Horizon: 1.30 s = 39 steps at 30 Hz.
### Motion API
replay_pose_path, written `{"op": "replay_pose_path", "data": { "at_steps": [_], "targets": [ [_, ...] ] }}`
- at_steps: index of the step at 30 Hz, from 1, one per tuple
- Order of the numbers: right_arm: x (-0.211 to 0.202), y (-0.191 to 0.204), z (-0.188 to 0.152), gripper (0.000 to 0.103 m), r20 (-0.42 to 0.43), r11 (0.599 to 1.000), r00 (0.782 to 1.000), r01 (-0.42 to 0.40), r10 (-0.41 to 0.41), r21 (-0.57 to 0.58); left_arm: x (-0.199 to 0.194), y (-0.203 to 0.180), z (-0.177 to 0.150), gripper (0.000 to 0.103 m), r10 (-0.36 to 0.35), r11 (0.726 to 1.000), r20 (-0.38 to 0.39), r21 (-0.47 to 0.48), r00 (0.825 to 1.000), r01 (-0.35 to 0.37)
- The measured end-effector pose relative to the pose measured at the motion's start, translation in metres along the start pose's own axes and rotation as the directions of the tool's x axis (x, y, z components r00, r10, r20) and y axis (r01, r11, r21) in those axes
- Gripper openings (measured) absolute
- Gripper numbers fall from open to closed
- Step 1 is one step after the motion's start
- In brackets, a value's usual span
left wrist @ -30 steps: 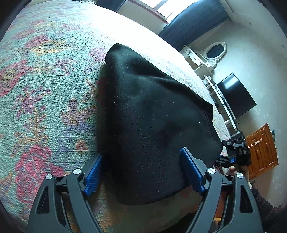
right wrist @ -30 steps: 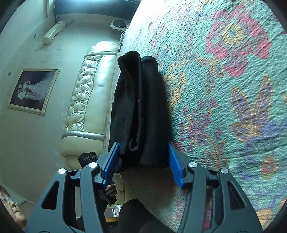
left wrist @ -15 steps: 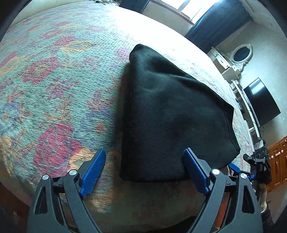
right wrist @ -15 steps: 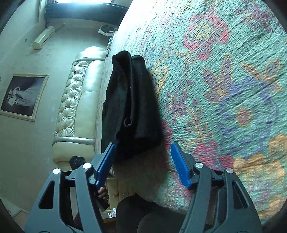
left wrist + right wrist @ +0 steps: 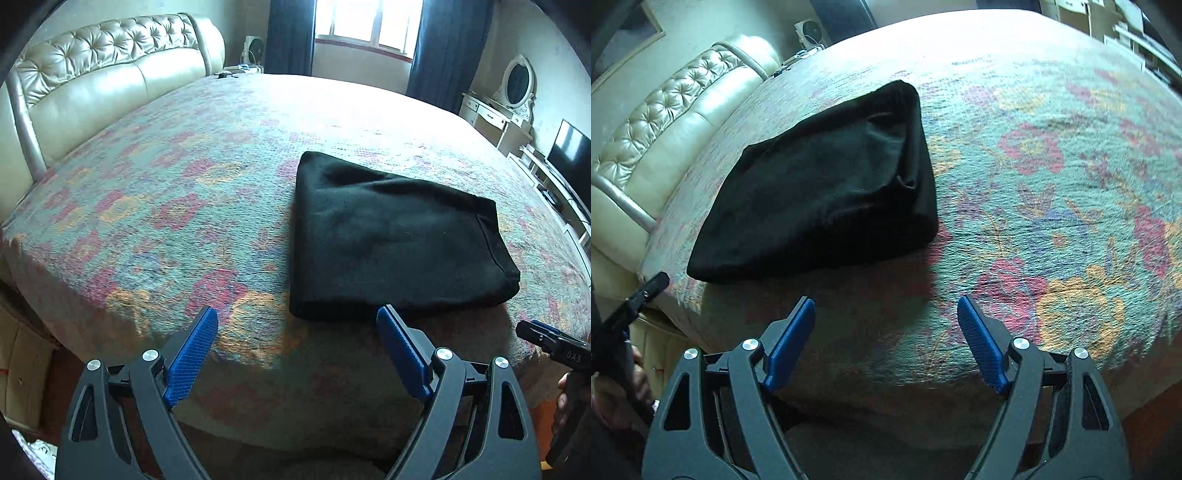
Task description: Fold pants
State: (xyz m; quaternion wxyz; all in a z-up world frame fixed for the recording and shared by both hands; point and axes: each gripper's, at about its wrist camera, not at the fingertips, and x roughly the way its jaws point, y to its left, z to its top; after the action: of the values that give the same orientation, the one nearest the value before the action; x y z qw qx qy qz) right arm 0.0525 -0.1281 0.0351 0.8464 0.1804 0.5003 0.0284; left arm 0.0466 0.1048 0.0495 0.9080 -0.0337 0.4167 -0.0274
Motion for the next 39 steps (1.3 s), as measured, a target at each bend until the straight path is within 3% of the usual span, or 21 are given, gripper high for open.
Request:
{"op": "replay_pose_path", "data": {
  "at_steps": [7, 22, 26, 30, 39],
  "targets": [
    [-0.01, 0.026, -0.011, 0.082, 0.06, 0.996, 0.997, 0.049, -0.045, -0.071, -0.004, 0.0, -0.008, 0.087, -0.008, 1.0, -0.038, -0.031, 0.999, 0.007],
    [-0.008, 0.023, -0.009, 0.082, 0.069, 0.995, 0.996, 0.064, -0.059, -0.073, -0.012, -0.023, -0.015, 0.087, 0.019, 0.999, 0.036, 0.044, 0.999, -0.02],
    [-0.006, 0.024, -0.011, 0.082, 0.06, 0.995, 0.997, 0.061, -0.057, -0.078, -0.011, -0.028, -0.014, 0.087, 0.041, 0.997, 0.026, 0.071, 0.999, -0.043],
    [-0.005, 0.026, -0.012, 0.082, 0.054, 0.995, 0.997, 0.056, -0.052, -0.083, -0.017, -0.037, -0.015, 0.087, 0.068, 0.99, 0.067, 0.116, 0.995, -0.076],
    [-0.003, 0.029, -0.014, 0.082, 0.041, 0.995, 0.998, 0.046, -0.042, -0.087, -0.025, -0.048, -0.017, 0.087, 0.054, 0.985, 0.116, 0.158, 0.992, -0.073]
  ]
}}
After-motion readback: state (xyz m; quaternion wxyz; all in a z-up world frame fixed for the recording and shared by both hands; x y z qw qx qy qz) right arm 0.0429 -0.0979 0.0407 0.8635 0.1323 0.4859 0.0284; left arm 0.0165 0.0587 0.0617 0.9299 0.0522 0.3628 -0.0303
